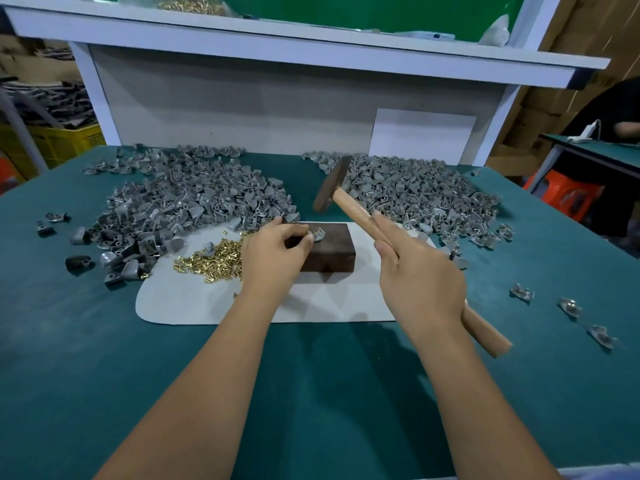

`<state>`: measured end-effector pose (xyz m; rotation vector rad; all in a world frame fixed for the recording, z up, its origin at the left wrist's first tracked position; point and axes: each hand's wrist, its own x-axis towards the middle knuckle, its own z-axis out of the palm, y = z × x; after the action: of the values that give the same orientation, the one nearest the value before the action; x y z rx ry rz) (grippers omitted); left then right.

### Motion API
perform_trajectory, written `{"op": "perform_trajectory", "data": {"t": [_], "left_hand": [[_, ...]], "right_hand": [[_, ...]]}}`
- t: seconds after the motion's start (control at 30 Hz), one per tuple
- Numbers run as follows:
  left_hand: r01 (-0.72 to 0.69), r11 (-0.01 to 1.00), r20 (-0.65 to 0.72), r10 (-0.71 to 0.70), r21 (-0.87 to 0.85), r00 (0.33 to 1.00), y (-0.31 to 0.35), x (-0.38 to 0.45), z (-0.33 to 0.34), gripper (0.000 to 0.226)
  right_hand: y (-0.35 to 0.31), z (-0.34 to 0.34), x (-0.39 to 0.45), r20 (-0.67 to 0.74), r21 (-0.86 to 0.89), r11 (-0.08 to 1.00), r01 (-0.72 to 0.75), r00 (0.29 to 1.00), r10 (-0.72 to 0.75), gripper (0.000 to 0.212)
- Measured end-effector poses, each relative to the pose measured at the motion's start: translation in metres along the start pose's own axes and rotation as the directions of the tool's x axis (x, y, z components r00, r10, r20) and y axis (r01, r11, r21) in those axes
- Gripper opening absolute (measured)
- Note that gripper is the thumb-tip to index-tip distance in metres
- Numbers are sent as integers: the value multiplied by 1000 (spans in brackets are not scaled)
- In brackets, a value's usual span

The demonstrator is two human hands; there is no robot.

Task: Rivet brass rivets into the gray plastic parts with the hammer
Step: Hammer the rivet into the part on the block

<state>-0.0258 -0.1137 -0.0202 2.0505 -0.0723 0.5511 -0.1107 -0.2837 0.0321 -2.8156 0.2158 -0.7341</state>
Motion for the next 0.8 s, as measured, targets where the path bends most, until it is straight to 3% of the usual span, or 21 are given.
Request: {"op": "perform_trajectory", "data": {"t": [0.17,0.4,0.53,0.73,0.8], "left_hand": [[18,999,20,-17,-43,1000,-2,3,5,11],[60,987,46,-53,-149,998,-2,7,3,9],[91,986,34,-87,-137,996,-4,9,2,10],[104,984,51,-97,-145,994,-5,9,3,10],[98,985,56,-91,-140,994,-5,9,2,10]], "right_hand": [[-3,-5,-3,-111,76,997,19,994,-11,40],[0,-11,-3,-61,-43,999,-6,998,4,41],[-1,-5,-3,29,-161,985,66,998,-62,42],[0,-8,-1,-78,-20,999,25,997,-26,40],[1,-7,-1,-27,-87,994,59,998,-62,40]]}}
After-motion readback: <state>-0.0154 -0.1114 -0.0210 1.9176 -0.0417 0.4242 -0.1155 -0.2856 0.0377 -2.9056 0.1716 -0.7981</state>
